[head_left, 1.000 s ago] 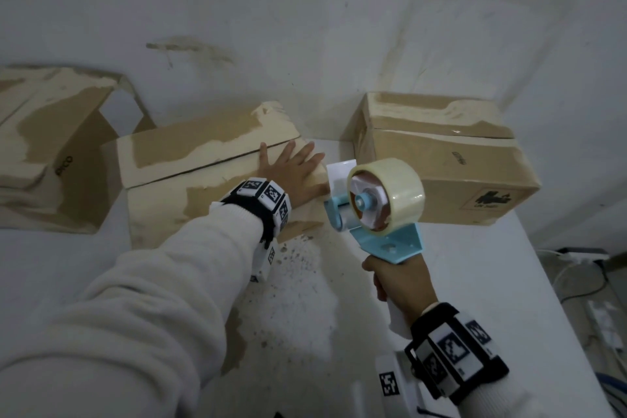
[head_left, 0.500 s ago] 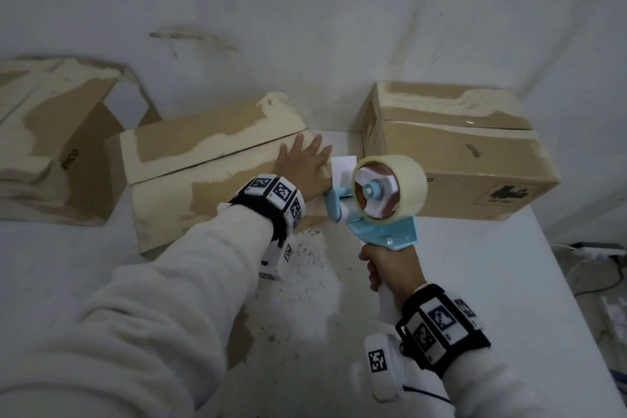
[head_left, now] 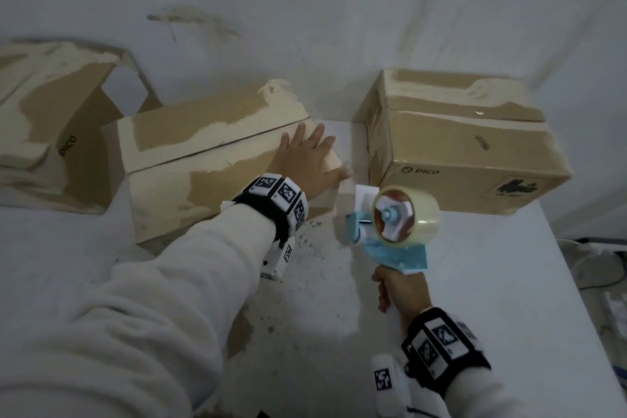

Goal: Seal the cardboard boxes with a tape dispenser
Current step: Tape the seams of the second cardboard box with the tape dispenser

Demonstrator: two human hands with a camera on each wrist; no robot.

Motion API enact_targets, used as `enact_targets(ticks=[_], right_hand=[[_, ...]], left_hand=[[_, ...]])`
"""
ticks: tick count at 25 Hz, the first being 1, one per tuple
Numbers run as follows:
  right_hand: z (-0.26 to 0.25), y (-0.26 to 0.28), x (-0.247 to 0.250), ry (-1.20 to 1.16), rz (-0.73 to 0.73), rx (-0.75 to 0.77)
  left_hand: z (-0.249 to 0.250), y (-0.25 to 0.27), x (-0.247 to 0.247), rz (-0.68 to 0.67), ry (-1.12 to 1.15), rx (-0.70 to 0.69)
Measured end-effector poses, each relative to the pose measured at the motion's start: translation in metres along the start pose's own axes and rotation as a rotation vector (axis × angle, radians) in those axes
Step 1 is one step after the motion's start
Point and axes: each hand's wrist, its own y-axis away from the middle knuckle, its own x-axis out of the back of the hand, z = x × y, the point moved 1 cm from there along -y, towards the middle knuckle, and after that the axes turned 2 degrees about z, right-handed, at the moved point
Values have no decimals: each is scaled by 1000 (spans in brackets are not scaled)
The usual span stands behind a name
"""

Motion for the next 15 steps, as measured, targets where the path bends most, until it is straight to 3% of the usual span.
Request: enact_targets(ticks=[4,6,9,12,15], right_hand=[[-9,-18,29,344,52,208],[-13,-22,40,652,-24,308],[-14,-33,42,1128,-250,469],[-8,-43,31,1384,-373,687],[-13,-46,15,1528,-359,819]], left_hand=[[6,-2,-6,84,-55,21],[9,-3,-8,83,-90,30],[11,-4,-9,68,-147,28],[8,-5,-7,46,-151,6],[5,-5,-6,14,-161,-51]])
